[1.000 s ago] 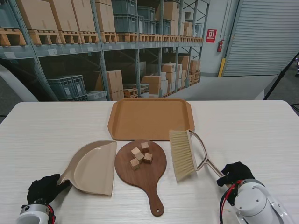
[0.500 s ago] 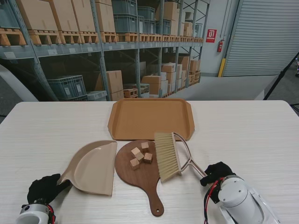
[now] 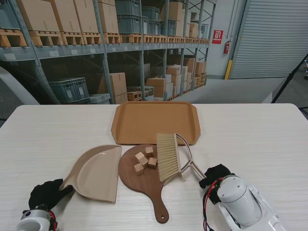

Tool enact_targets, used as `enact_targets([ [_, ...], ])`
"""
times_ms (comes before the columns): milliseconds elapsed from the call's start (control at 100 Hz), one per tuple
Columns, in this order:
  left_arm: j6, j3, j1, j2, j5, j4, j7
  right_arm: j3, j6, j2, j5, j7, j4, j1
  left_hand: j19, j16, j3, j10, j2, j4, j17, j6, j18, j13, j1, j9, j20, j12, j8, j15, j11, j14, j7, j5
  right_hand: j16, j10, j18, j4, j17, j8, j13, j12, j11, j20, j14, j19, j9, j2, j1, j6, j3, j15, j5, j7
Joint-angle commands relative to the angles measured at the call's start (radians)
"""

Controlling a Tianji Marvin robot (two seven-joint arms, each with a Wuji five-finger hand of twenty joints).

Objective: Sweep wood blocks off a wooden cutting board into a dustpan and pour them into a container

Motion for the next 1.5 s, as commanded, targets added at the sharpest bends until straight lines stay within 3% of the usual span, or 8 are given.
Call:
enact_targets([
  [0,-0.001,0.003,0.003,-0.001,0.003,-0.001,-0.021,-0.015,0.001,-0.005,0.009,0.027,-0.028,-0.007,0.017,0.005,0.076,-0.048,0.175,0.002,-0.009,0.013,0.003,0.054,0.119,0.087,0.026,0.027,0.0,0.004,0.085,-0.066,0.059,0.103,0.01,0.119,-0.203,0.095,0.066,0.048,-0.006,-0.06,-0.065,-0.023,-0.059,0.314,0.094,0.154,0.173,-0.12,0.835,0.085,0.211,0.228],
  [160,-0.001,0.006,0.001,-0.001,0.003,0.0,-0.02,-0.036,0.028,-0.001,0.021,0.045,-0.065,-0.018,0.017,0.005,0.076,-0.048,0.175,0.002,-0.009,0.013,0.003,0.054,0.119,0.087,0.026,0.027,0.0,0.004,0.085,-0.065,0.059,0.103,0.008,0.119,-0.204,0.087,0.065,0.047,-0.006,-0.06,-0.07,-0.031,-0.06,0.313,0.095,0.154,0.172,-0.121,0.837,0.083,0.21,0.224],
  [480,0.002,0.009,0.001,-0.002,0.001,0.001,-0.016,-0.079,0.035,0.001,0.056,0.068,-0.062,-0.005,0.017,0.005,0.077,-0.048,0.174,0.002,-0.009,0.013,0.002,0.055,0.12,0.087,0.026,0.028,0.0,0.004,0.085,-0.063,0.059,0.104,0.004,0.119,-0.204,0.068,0.064,0.047,-0.006,-0.059,-0.076,-0.038,-0.059,0.313,0.095,0.145,0.17,-0.122,0.845,0.079,0.21,0.217],
  [710,0.003,0.006,0.004,-0.002,0.001,-0.003,-0.017,-0.043,0.042,-0.011,0.05,0.029,-0.084,-0.012,0.017,0.005,0.077,-0.048,0.174,0.002,-0.009,0.013,0.003,0.055,0.12,0.087,0.026,0.028,0.0,0.004,0.085,-0.065,0.059,0.104,0.003,0.119,-0.204,0.066,0.064,0.048,-0.006,-0.058,-0.077,-0.038,-0.059,0.313,0.095,0.145,0.168,-0.122,0.851,0.079,0.21,0.216],
  [860,0.003,0.004,0.007,-0.002,0.001,-0.005,-0.018,-0.01,0.085,-0.026,0.065,0.005,-0.087,-0.004,0.017,0.005,0.077,-0.048,0.174,0.002,-0.009,0.013,0.003,0.054,0.12,0.087,0.026,0.028,0.0,0.004,0.085,-0.065,0.059,0.104,0.002,0.117,-0.207,0.072,0.065,0.051,-0.005,-0.055,-0.075,-0.04,-0.063,0.314,0.095,0.155,0.163,-0.123,0.856,0.08,0.21,0.218],
  [1150,0.006,0.002,0.01,-0.002,0.0,-0.01,-0.022,-0.002,0.159,-0.049,0.143,-0.002,-0.036,0.031,0.016,0.005,0.077,-0.048,0.174,0.002,-0.01,0.013,0.004,0.055,0.119,0.087,0.026,0.028,0.0,0.003,0.085,-0.064,0.059,0.104,0.002,0.119,-0.208,0.083,0.066,0.054,-0.005,-0.054,-0.073,-0.035,-0.062,0.314,0.095,0.165,0.161,-0.12,0.852,0.085,0.21,0.219],
  [1490,0.003,0.001,0.007,-0.002,-0.003,-0.008,-0.023,-0.053,0.19,-0.051,0.197,0.032,0.025,0.062,0.016,0.005,0.077,-0.048,0.174,0.002,-0.01,0.013,0.003,0.054,0.12,0.087,0.026,0.028,0.0,0.003,0.085,-0.063,0.059,0.104,0.002,0.12,-0.207,0.085,0.066,0.056,-0.006,-0.054,-0.072,-0.035,-0.062,0.314,0.095,0.164,0.164,-0.119,0.846,0.086,0.21,0.218],
])
